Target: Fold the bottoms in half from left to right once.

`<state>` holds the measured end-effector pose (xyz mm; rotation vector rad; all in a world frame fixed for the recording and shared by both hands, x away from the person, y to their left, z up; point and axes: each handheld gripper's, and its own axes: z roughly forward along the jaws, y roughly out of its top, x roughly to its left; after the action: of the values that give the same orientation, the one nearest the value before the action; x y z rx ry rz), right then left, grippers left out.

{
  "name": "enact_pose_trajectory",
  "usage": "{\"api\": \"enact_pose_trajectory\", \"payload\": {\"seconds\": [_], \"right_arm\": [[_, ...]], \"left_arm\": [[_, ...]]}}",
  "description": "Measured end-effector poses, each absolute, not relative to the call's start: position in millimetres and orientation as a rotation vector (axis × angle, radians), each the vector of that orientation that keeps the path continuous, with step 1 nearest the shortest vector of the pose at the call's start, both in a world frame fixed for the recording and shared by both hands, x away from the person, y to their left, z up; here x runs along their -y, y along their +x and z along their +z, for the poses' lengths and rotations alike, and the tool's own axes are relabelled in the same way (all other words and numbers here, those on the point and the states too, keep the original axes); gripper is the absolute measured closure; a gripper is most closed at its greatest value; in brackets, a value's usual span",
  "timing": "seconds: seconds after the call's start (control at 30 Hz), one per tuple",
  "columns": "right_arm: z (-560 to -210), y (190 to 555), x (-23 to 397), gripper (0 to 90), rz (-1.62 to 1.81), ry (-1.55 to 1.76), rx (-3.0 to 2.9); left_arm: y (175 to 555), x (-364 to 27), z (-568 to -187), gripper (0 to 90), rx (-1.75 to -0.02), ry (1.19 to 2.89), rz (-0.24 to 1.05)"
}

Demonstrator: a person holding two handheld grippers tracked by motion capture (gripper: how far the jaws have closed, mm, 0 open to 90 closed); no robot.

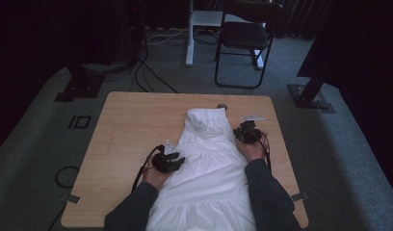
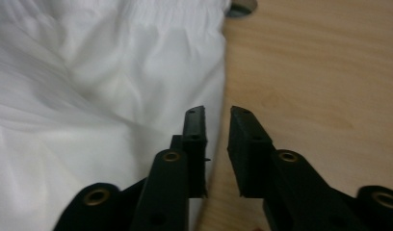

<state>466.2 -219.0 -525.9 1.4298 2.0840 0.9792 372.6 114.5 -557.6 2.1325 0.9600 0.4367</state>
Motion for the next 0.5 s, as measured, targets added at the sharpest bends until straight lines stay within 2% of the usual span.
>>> {"api": "enact_pose_trajectory", "payload": {"seconds": [0.03, 0.07, 0.1, 0.13, 0.17, 0.2, 0.23, 0.3, 0.33, 0.37, 0.4, 0.43, 0.47, 0.5], "right_arm": [[-525.9, 466.2, 219.0, 72.0, 0.979, 1.430, -2.084], [-526.2, 459.9, 218.6, 58.9, 1.088, 1.360, -2.126], [-526.2, 459.9, 218.6, 58.9, 1.088, 1.360, -2.126], [-524.9, 454.6, 209.4, 49.6, 1.179, 1.250, -2.213], [-524.9, 454.6, 209.4, 49.6, 1.179, 1.250, -2.213], [-524.0, 451.6, 195.9, 41.9, 1.203, 1.112, -2.284], [-524.0, 451.6, 195.9, 41.9, 1.203, 1.112, -2.284], [-524.1, 453.4, 182.4, 36.3, 1.201, 1.052, -2.321], [-525.8, 456.4, 173.4, 44.8, 1.155, 1.011, -2.350], [-525.8, 456.4, 173.4, 44.8, 1.155, 1.011, -2.350], [-525.8, 458.4, 169.0, 77.4, 1.070, 0.991, -2.349], [-525.8, 458.4, 169.0, 77.4, 1.070, 0.991, -2.349], [-518.2, 460.8, 179.3, 89.2, 1.080, 1.080, -2.203], [-518.2, 460.8, 179.3, 89.2, 1.080, 1.080, -2.203]], "left_arm": [[372.6, -114.5, -557.6, 62.9, -0.960, 2.133, 0.437], [372.6, -114.7, -557.8, 62.9, -0.959, 2.132, 0.438], [372.6, -114.7, -557.8, 62.9, -0.959, 2.132, 0.438], [372.5, -114.7, -558.1, 62.9, -0.958, 2.129, 0.439], [372.5, -114.7, -558.1, 62.9, -0.958, 2.129, 0.439], [372.1, -114.7, -558.2, 62.9, -0.960, 2.127, 0.440], [372.1, -114.7, -558.2, 62.9, -0.960, 2.127, 0.440], [371.1, -115.0, -559.2, 62.9, -0.958, 2.118, 0.446], [371.0, -114.9, -559.2, 62.9, -0.959, 2.118, 0.447], [371.0, -114.9, -559.2, 62.9, -0.959, 2.118, 0.447], [371.0, -114.9, -559.2, 62.9, -0.959, 2.117, 0.447], [371.0, -114.9, -559.2, 63.0, -0.959, 2.117, 0.447], [370.7, -115.0, -559.3, 62.9, -0.958, 2.117, 0.447], [370.7, -115.0, -559.3, 63.0, -0.958, 2.117, 0.447]]}}
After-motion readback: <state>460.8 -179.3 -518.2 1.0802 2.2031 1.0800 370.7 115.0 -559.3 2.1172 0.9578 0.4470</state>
